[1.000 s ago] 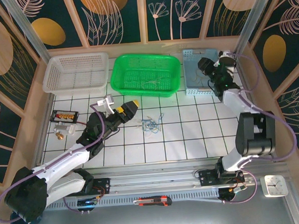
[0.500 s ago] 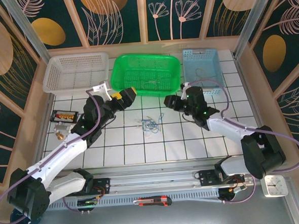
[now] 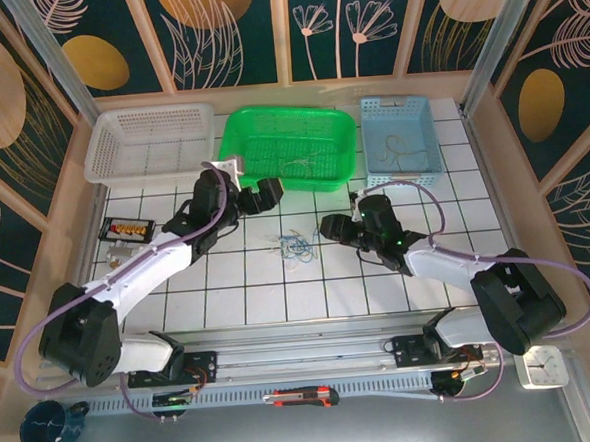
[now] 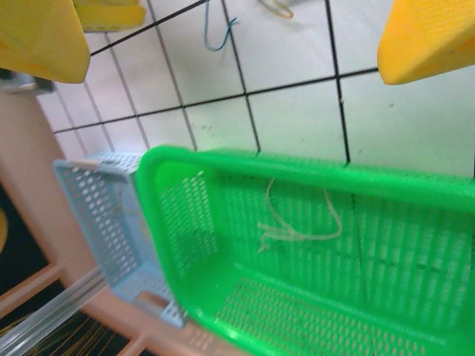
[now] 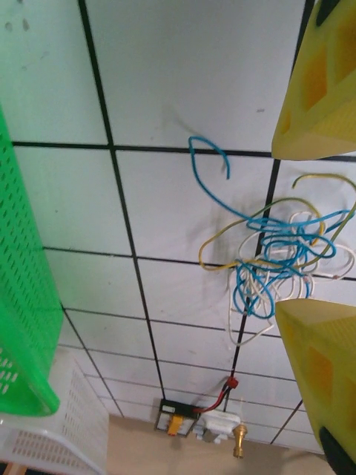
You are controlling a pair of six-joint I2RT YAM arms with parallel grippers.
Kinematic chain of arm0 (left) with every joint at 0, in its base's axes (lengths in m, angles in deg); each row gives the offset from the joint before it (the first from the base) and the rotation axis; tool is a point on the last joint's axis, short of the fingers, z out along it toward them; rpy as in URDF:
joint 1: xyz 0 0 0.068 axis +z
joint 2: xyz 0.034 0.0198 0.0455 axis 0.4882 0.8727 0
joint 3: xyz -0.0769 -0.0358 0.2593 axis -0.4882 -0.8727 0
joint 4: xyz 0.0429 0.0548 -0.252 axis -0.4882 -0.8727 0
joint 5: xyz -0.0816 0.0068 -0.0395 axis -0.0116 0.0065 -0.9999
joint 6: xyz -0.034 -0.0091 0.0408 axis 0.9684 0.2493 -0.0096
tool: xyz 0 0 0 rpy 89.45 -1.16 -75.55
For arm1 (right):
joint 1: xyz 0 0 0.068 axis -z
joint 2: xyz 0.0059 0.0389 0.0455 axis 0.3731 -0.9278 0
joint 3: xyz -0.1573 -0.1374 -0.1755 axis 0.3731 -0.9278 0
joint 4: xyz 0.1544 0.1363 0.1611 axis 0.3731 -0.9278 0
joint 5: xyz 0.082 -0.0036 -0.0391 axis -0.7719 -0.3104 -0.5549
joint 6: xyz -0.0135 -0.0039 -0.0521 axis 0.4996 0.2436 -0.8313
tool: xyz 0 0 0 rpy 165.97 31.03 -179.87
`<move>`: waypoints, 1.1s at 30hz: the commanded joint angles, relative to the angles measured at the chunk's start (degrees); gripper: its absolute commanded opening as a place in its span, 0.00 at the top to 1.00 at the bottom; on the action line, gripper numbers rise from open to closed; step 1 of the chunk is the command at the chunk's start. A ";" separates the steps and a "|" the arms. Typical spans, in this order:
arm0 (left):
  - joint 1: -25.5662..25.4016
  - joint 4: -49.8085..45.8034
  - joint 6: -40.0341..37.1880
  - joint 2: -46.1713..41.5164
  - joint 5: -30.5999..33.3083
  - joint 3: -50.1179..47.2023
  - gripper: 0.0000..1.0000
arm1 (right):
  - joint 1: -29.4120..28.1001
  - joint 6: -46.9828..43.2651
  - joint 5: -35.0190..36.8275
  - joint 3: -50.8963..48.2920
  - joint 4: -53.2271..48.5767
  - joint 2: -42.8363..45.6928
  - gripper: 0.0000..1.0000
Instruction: Untangle the cables
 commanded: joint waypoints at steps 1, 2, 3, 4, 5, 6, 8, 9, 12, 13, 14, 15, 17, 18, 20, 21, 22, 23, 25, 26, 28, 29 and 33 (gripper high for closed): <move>0.31 -1.19 -1.90 2.12 -1.78 -2.15 0.01 | -0.84 0.21 -0.86 -0.05 3.52 -1.45 0.48; 0.31 -1.19 -1.94 2.83 -1.91 -2.65 0.01 | -0.81 0.13 -1.12 0.12 3.66 -1.93 0.48; 0.29 -1.03 -1.99 3.73 -2.12 -3.22 0.01 | -0.83 0.05 -1.41 0.15 3.86 -2.41 0.49; 0.29 -0.86 -1.94 4.49 -2.40 -3.75 0.01 | -0.87 0.00 -1.81 0.34 4.36 -2.97 0.49; 0.29 -0.69 -1.78 5.02 -2.71 -4.11 0.02 | -1.03 -0.13 -2.11 0.46 4.63 -3.46 0.49; 0.29 -0.36 -1.52 5.63 -3.10 -4.58 0.03 | -1.08 -0.27 -2.40 0.69 4.72 -4.16 0.49; 0.29 0.28 -0.76 6.39 -3.87 -5.52 0.06 | -1.27 -0.57 -2.79 1.05 5.02 -5.27 0.49; 0.29 0.38 -0.25 6.64 -4.09 -6.00 0.09 | -1.43 -0.74 -3.01 1.26 5.21 -5.73 0.50; 0.29 0.74 1.17 7.02 -4.19 -7.46 0.14 | -1.83 -1.01 -3.63 1.67 5.94 -6.73 0.50; 0.29 0.90 1.76 7.03 -4.34 -7.98 0.16 | -1.92 -1.16 -3.94 1.71 6.13 -7.12 0.50; 0.29 1.13 2.35 7.02 -4.71 -8.52 0.18 | -1.92 -1.19 -4.15 1.85 6.25 -7.41 0.51; 0.31 1.42 3.10 6.86 -5.13 -9.12 0.19 | -2.02 -1.36 -4.23 2.05 6.32 -7.48 0.51; 0.33 2.17 4.48 6.13 -5.53 -10.25 0.19 | -2.08 -1.69 -4.19 2.19 6.18 -7.55 0.51; 0.29 2.58 5.23 5.61 -5.65 -11.00 0.19 | -2.08 -1.80 -4.17 2.30 6.08 -7.55 0.51; 0.29 3.37 6.52 4.64 -5.89 -12.19 0.19 | -2.10 -2.08 -4.25 2.56 5.76 -7.66 0.51; 0.30 3.47 7.00 4.21 -5.91 -12.64 0.19 | -2.10 -2.20 -4.26 2.66 5.70 -7.81 0.51; 0.30 3.47 7.34 3.73 -5.84 -13.02 0.19 | -2.07 -2.32 -4.28 2.76 5.55 -7.76 0.51; 0.29 3.62 7.59 3.34 -5.81 -13.35 0.18 | -2.09 -2.41 -4.26 2.77 5.45 -7.82 0.51; 0.29 4.02 8.37 2.49 -6.02 -14.14 0.18 | -2.09 -2.66 -4.00 2.84 5.11 -7.69 0.51; 0.29 4.31 8.78 2.14 -6.27 -14.38 0.18 | -2.09 -2.86 -3.91 2.93 4.96 -7.62 0.51; 0.31 5.19 9.70 1.48 -6.83 -15.06 0.18 | -2.01 -3.28 -3.58 3.27 4.19 -7.33 0.51; 0.31 5.54 10.08 1.25 -7.08 -15.25 0.18 | -2.05 -3.53 -3.40 3.39 3.79 -7.23 0.51; 0.29 7.12 11.49 1.31 -8.24 -15.83 0.22 | -1.93 -4.34 -2.28 3.64 2.55 -6.37 0.52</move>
